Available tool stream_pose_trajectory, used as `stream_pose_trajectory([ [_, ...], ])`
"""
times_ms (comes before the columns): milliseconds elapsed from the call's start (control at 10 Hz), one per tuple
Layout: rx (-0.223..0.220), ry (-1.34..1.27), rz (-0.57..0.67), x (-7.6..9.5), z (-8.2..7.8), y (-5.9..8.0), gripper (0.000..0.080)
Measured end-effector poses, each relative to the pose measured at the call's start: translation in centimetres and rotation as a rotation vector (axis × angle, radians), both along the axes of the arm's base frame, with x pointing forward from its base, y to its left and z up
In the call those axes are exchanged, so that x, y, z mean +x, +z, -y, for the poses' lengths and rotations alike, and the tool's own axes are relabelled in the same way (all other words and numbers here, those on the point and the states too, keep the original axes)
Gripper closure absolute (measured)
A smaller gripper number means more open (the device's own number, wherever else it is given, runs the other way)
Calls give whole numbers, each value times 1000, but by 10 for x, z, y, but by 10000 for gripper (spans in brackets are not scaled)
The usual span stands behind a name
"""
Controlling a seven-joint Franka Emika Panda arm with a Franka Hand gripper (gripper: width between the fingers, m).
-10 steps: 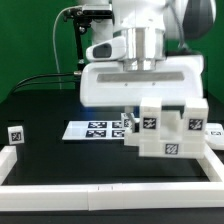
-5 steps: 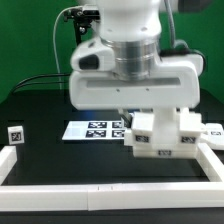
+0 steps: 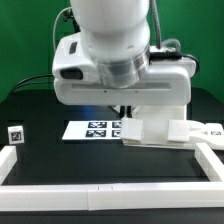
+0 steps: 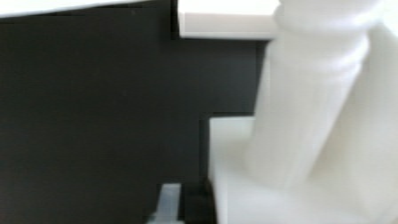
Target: Assemble chair
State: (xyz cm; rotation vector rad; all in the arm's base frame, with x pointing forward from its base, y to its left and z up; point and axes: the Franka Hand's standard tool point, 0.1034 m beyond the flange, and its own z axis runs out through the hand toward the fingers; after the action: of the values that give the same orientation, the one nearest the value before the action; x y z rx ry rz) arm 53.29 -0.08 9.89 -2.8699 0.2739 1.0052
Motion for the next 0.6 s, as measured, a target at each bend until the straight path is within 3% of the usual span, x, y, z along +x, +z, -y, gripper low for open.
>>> stream_pose_trajectory([
  [200, 15, 20, -224, -12, -8, -4, 768],
  [300, 17, 41, -265, -1, -12, -11, 768],
  [400, -2, 30, -373, -7, -16, -11, 768],
  [500, -56, 26, -469, -10, -19, -17, 768],
  [600, -60, 29, -474, -8, -17, -24, 768],
])
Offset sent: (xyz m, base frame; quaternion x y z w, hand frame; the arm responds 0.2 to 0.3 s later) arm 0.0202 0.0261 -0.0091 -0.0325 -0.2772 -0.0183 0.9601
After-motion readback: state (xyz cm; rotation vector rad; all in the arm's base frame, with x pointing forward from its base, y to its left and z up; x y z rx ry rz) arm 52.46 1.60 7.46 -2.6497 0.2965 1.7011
